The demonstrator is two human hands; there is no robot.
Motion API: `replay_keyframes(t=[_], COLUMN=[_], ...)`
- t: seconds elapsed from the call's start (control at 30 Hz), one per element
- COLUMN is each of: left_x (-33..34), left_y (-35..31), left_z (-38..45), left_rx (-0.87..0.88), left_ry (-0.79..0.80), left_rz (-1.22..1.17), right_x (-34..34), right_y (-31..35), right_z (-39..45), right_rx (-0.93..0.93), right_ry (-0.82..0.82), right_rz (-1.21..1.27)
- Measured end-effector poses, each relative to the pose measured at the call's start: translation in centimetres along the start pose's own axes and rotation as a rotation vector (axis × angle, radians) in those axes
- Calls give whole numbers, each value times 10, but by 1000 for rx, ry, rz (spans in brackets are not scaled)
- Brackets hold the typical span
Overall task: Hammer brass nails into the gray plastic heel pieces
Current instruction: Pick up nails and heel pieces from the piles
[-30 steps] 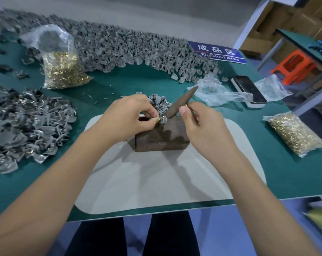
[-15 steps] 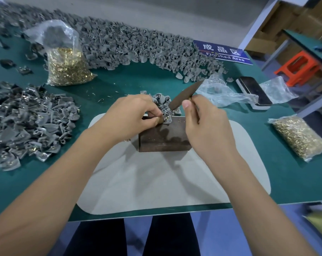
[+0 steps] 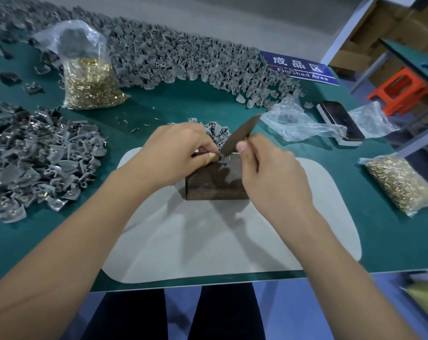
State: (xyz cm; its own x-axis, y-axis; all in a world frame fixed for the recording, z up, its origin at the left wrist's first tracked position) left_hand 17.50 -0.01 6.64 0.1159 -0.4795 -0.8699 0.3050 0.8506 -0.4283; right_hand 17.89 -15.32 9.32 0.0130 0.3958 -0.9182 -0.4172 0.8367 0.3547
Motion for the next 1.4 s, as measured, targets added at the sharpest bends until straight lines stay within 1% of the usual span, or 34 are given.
replay_keyframes(t=[0.03,0.07,0.13,0.17,0.27,0.37,0.47,0.5,0.57,0.6,0.67,0.7,0.77,0.8,0.9,0.93,1.0,1.03,1.1,1.13,1.17,1.23,1.3,1.33,1.4], left_x=[-1,-1,-1,-1,-4,-3,-3,-3,-3,-3,-3,-3,-3,-3,-4,-4,-4,-4,-4,-3,-2,-1,-1,0,2], left_y=[-1,-1,-1,-1,-2,-2,-2,-2,-2,-2,-2,-2,-2,-2,-3,-3,-2,-1,0,0,0,1,3,3,2], left_z=[0,0,0,0,-1,-1,-1,-1,0,-1,-1,-1,-1,-1,-1,-1,-1,-1,-1,-1,-1,0,0,1,1], left_rx=[1,0,-2,0,-4,-8,-6,-7,-9,-8,-4,-4,-2,-2,8,9,7,6,5,5,4,3,2,2,8], left_ry=[-5,-5,-4,-9,-32,-28,-32,-29,-26,-27,-34,-35,-37,-39,-46,-42,-41,-44,-52,-51,-46,-43,-44,-42,-31], left_rz=[4,9,28,39,54,53,67,67,70,74,79,78,83,89,91,89,86,84,84,83,80,77,77,72,53], right_x=[3,3,-6,-7,4,-3,2,1,-7,-7,1,2,-5,-6,4,2,-9,-10,0,3,0,-8,-11,-8,4], right_y=[0,-1,-2,-1,2,-1,0,-1,1,2,3,1,-1,0,-1,-3,-3,-1,-1,-3,-6,-16,-33,-44,-67], right_z=[2,2,2,1,0,0,0,0,-2,-2,-1,-2,-4,-4,-1,0,-1,-2,-1,0,1,4,10,15,27], right_rx=[7,14,10,7,7,10,12,9,-7,-13,-6,1,5,4,23,32,24,15,16,24,33,60,115,150,243], right_ry=[36,35,-49,-65,23,-55,16,5,-76,-76,-9,-6,-78,-89,22,12,-73,-78,15,44,31,-54,-104,-100,-27], right_rz=[-24,-31,20,36,-27,14,-32,-28,33,43,-7,-16,51,74,-3,-4,64,75,10,-11,7,115,205,225,261])
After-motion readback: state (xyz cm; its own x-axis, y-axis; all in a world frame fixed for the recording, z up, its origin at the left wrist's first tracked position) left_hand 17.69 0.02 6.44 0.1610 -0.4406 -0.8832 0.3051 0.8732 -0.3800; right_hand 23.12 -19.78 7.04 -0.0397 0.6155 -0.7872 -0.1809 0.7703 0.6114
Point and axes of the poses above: each hand's wrist, its own z-axis towards the middle knuckle, its own x-axis out of the palm, y = z × x, the point moved 10 cm from there along z, towards the middle knuckle, and after that the axes turned 7 degrees about y, right-handed, at the moved point
